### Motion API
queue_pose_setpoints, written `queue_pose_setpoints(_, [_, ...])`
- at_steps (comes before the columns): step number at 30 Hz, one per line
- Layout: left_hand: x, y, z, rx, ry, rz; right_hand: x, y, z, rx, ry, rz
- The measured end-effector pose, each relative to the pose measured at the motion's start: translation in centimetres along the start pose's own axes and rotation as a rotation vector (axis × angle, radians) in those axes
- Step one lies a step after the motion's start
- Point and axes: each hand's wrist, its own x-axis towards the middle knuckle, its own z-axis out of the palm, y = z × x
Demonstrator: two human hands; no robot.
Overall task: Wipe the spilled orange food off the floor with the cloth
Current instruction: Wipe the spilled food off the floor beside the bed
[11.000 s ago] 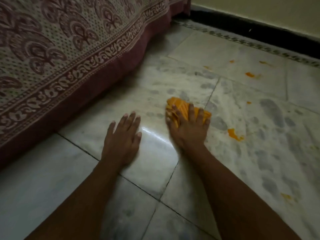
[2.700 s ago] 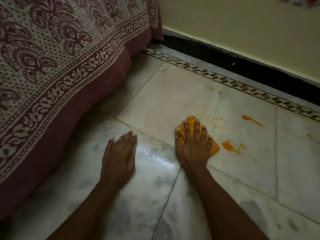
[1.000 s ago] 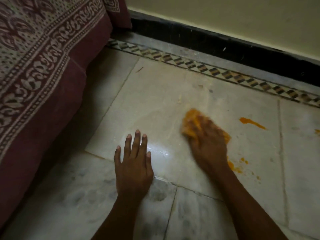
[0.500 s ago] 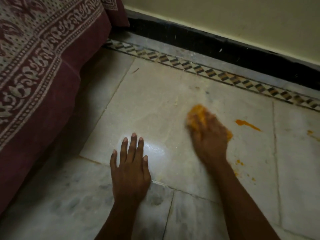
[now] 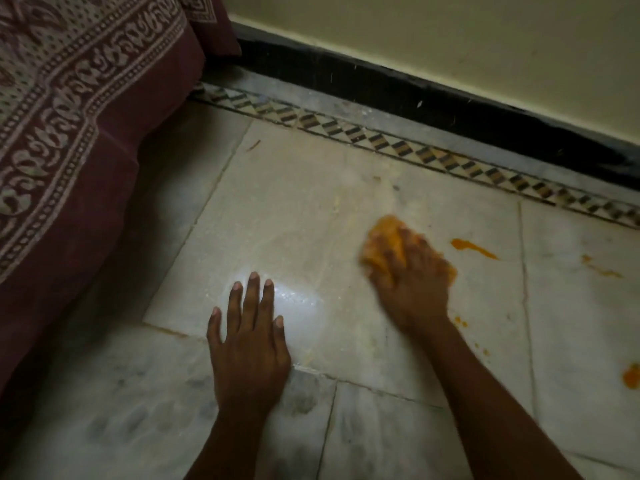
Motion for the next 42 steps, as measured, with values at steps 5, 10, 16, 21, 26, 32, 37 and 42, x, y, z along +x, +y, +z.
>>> queue_pose_setpoints(5, [-0.1,0.0,0.3,-0.002,-0.016,-0.001,11.6,-5.5,-0.8,0.150,-0.091,0.361])
queue_pose_setpoints(10, [0.0,0.0,0.0,0.013,-0.012,-0.009,4.4,-9.5,1.0,0.012,-0.086,-0.270])
queue_pose_setpoints(16, [-0.2,0.5,0.1,0.013,0.006,0.008,5.6,5.6,-1.6,0.041,0.035,0.256])
queue_pose_setpoints(21, [0.0,-0.4,0.4,0.047,-0.014,-0.007,10.8,-1.3,-0.8,0.068,-0.084,0.220])
queue_pose_setpoints(26, [0.0,0.0,0.1,0.028,-0.015,-0.002,0.4,2.6,-0.1,0.019,-0.052,-0.189])
queue_pose_setpoints(32, [0.1,-0.2,0.5,0.011,-0.007,0.006,8.6,6.8,-2.0,0.126,-0.026,0.511])
queue_pose_setpoints(37, [0.0,0.2,0.1,-0.007,-0.008,0.000,-0.4,3.0,-0.3,0.033,-0.081,-0.106])
queue_pose_setpoints(42, [0.1,0.1,-0.2,-0.008,-0.005,0.014,-2.9,10.5,-1.9,0.053,0.004,0.253])
